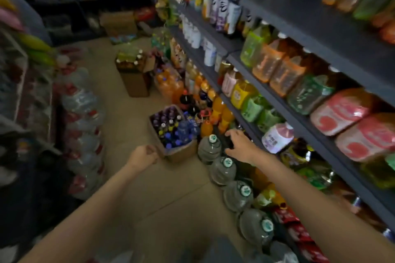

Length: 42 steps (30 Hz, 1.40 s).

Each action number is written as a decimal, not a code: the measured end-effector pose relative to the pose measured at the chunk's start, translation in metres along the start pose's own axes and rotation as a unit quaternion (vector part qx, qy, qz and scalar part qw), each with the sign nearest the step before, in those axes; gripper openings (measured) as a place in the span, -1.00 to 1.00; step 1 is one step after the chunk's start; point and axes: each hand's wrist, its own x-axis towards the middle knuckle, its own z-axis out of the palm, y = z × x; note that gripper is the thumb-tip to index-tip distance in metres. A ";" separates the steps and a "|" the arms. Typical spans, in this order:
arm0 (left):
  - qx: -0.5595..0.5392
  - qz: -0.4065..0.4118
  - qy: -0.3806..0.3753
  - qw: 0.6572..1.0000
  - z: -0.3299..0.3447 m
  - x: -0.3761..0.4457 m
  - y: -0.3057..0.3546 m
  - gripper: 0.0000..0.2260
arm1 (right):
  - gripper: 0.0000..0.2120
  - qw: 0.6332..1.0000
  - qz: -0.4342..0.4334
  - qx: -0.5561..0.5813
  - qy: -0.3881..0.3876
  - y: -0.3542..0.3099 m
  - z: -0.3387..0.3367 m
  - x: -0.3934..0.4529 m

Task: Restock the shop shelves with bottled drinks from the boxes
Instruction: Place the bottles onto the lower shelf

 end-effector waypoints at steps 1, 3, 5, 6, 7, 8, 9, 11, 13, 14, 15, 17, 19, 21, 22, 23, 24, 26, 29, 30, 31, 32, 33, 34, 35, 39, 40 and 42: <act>-0.006 -0.010 0.009 1.000 -0.007 0.015 -0.006 -0.83 | -0.54 1.000 -0.004 -0.003 -0.019 -0.009 0.003 0.022; -0.021 -0.032 0.004 0.999 -0.015 0.043 -0.014 -0.87 | -0.57 0.999 -0.011 -0.016 -0.048 -0.022 0.009 0.065; -0.044 -0.046 -0.003 0.998 -0.019 0.074 -0.021 -0.95 | -0.55 0.997 -0.009 -0.014 -0.076 -0.030 0.017 0.112; -0.056 -0.049 -0.004 0.997 -0.020 0.094 -0.024 -0.95 | -0.55 0.996 -0.011 -0.009 -0.085 -0.032 0.022 0.137; -0.064 -0.052 -0.007 0.997 -0.022 0.115 -0.026 -0.96 | -0.57 0.996 -0.012 -0.006 -0.091 -0.034 0.026 0.164; -0.070 -0.058 -0.008 0.996 -0.024 0.138 -0.027 -0.91 | -0.60 0.995 -0.010 -0.005 -0.094 -0.035 0.032 0.193; -0.072 -0.068 -0.011 0.995 -0.025 0.162 -0.029 -0.86 | -0.62 0.995 -0.001 -0.004 -0.098 -0.035 0.037 0.222; -0.068 -0.092 -0.020 0.993 -0.024 0.211 -0.032 -0.81 | -0.62 0.993 0.032 0.006 -0.115 -0.034 0.049 0.276; -0.067 -0.113 -0.036 0.991 -0.021 0.264 -0.034 -0.80 | -0.65 0.991 0.060 0.025 -0.120 -0.032 0.061 0.332; -0.068 -0.118 -0.041 0.990 -0.018 0.287 -0.033 -0.79 | -0.66 0.990 0.070 0.037 -0.114 -0.031 0.066 0.356; -0.065 -0.122 -0.045 0.989 -0.016 0.307 -0.033 -0.81 | -0.67 0.990 0.078 0.049 -0.111 -0.030 0.072 0.378; -0.059 -0.133 -0.062 0.988 -0.005 0.346 -0.036 -0.92 | -0.65 0.987 0.093 0.070 -0.108 -0.029 0.091 0.423; -0.057 -0.135 -0.090 0.985 0.010 0.378 -0.042 -0.87 | -0.58 0.983 0.111 0.088 -0.113 -0.028 0.112 0.459; -0.064 -0.136 -0.106 0.983 0.026 0.403 -0.050 -0.87 | -0.42 0.981 0.120 0.076 -0.129 -0.023 0.138 0.491; -0.071 -0.142 -0.112 0.981 0.038 0.422 -0.061 -0.87 | -0.33 0.982 0.117 0.057 -0.140 -0.016 0.159 0.513; -0.080 -0.148 -0.113 0.979 0.052 0.442 -0.074 -0.86 | -0.25 0.981 0.115 0.034 -0.151 -0.007 0.182 0.536; -0.092 -0.159 -0.114 0.976 0.066 0.460 -0.089 -0.86 | -0.19 0.979 0.109 0.011 -0.171 0.003 0.205 0.556; -0.125 -0.178 -0.111 0.970 0.089 0.490 -0.118 -0.86 | -0.15 0.973 0.106 -0.024 -0.203 0.023 0.246 0.588; -0.127 -0.193 -0.112 0.966 0.113 0.518 -0.150 -0.84 | -0.15 0.976 0.083 -0.057 -0.195 0.035 0.278 0.614; -0.134 -0.210 -0.113 0.962 0.118 0.523 -0.156 -0.83 | -0.14 0.978 0.075 -0.066 -0.185 0.035 0.282 0.613; -0.158 -0.245 -0.112 0.950 0.122 0.526 -0.159 -0.80 | -0.14 0.978 0.072 -0.074 -0.179 0.032 0.282 0.610; -0.186 -0.291 -0.111 0.932 0.126 0.526 -0.160 -0.79 | -0.13 0.979 0.072 -0.078 -0.175 0.030 0.280 0.603; -0.206 -0.334 -0.113 0.913 0.128 0.526 -0.160 -0.82 | -0.14 0.980 0.075 -0.070 -0.168 0.027 0.272 0.596; -0.214 -0.368 -0.128 0.896 0.130 0.526 -0.159 -0.87 | -0.17 0.984 0.081 -0.047 -0.153 0.024 0.260 0.589; -0.223 -0.396 -0.150 0.878 0.130 0.526 -0.156 -0.87 | -0.22 0.988 0.088 -0.007 -0.126 0.020 0.245 0.584; -0.329 -0.441 -0.226 0.804 0.126 0.540 -0.130 -0.46 | -0.41 0.950 0.119 0.290 -0.010 0.001 0.183 0.574; -0.363 -0.438 -0.240 0.787 0.124 0.546 -0.120 -0.39 | -0.41 0.927 0.120 0.355 -0.006 -0.004 0.175 0.574; -0.442 -0.395 -0.251 0.766 0.119 0.560 -0.100 -0.32 | -0.43 0.878 0.118 0.465 -0.010 -0.017 0.170 0.576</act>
